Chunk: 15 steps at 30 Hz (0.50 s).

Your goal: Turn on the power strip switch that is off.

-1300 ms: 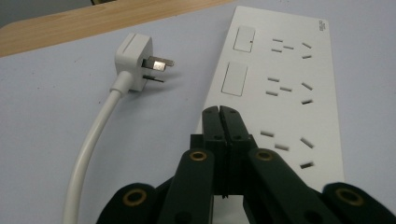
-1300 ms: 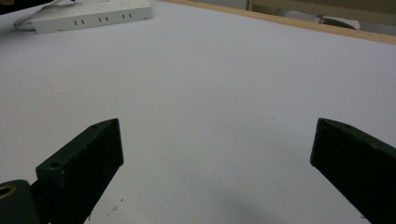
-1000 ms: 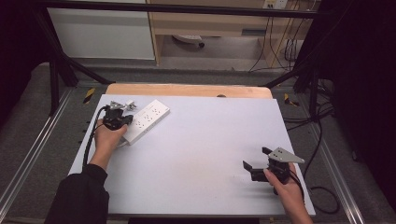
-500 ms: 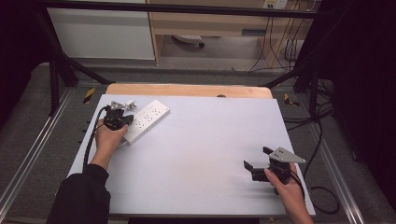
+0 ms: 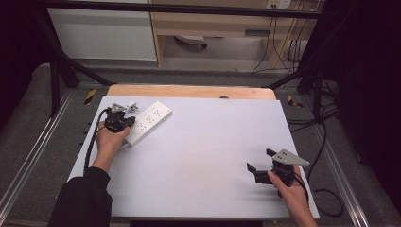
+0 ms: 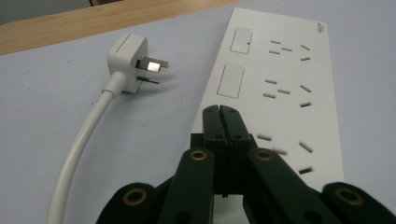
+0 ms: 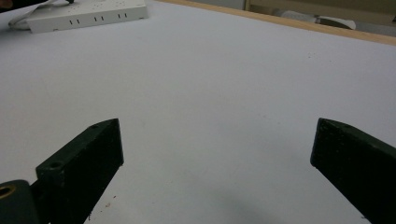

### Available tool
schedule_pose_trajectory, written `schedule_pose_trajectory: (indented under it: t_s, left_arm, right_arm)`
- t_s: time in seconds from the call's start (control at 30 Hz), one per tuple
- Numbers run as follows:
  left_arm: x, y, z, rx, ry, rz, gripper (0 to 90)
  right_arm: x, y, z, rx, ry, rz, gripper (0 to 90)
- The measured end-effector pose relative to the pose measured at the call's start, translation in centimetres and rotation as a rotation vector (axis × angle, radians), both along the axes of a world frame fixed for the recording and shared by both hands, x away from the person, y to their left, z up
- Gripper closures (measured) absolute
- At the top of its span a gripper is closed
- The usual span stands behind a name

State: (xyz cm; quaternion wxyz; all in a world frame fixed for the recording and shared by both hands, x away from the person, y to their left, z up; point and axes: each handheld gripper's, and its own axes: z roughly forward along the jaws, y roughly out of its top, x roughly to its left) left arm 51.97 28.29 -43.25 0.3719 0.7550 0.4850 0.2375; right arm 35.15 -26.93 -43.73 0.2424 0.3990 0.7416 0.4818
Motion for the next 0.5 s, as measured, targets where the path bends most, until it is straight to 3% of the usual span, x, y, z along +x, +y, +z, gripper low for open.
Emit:
schedule_pose_trajectory:
  t_s: [0.5]
  left_arm:
    - [-0.03, 0.13, -0.06, -0.006, -0.003, -0.004, 90.0]
  right_arm:
    - [0.03, 0.06, -0.04, -0.003, 0.002, 0.004, 3.0]
